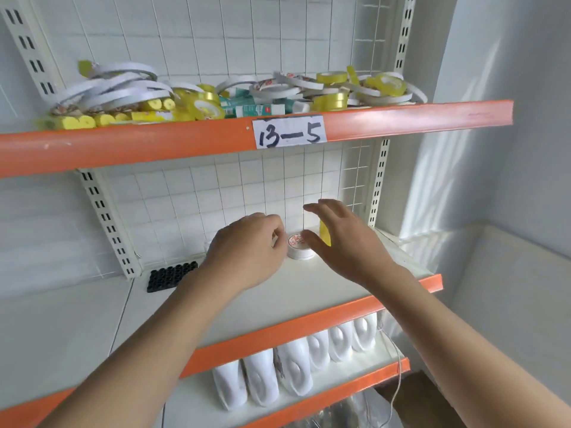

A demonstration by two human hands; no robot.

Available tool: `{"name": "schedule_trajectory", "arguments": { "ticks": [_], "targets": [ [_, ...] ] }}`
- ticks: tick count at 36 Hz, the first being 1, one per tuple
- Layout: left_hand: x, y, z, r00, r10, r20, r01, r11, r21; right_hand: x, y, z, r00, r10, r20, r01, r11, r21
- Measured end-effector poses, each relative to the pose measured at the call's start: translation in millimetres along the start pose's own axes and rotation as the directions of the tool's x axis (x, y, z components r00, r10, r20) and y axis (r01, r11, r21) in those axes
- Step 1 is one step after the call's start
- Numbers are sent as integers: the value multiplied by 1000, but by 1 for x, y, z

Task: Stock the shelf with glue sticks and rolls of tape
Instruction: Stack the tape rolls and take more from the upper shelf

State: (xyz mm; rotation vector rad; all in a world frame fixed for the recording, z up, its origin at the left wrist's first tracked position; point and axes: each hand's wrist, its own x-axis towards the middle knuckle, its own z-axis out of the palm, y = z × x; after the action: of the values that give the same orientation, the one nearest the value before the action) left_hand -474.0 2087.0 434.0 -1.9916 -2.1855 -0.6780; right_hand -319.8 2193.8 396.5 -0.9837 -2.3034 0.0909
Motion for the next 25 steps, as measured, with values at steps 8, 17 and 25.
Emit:
{"name": "schedule_trajectory", "arguments": {
  "ticks": [8, 17, 25],
  "targets": [
    [-33, 28, -81, 957, 174, -231, -188, 981, -41, -29, -62, -70, 977, -94, -192, 76, 992, -97],
    [-13, 35, -144, 890, 243, -387, -257, 966, 16, -19, -83, -122, 930, -178, -321, 120, 974, -192],
    [38, 30, -152, 911, 203, -358, -162, 977, 140, 38, -66, -135, 916, -188, -354, 134, 976, -169]
  ]
}}
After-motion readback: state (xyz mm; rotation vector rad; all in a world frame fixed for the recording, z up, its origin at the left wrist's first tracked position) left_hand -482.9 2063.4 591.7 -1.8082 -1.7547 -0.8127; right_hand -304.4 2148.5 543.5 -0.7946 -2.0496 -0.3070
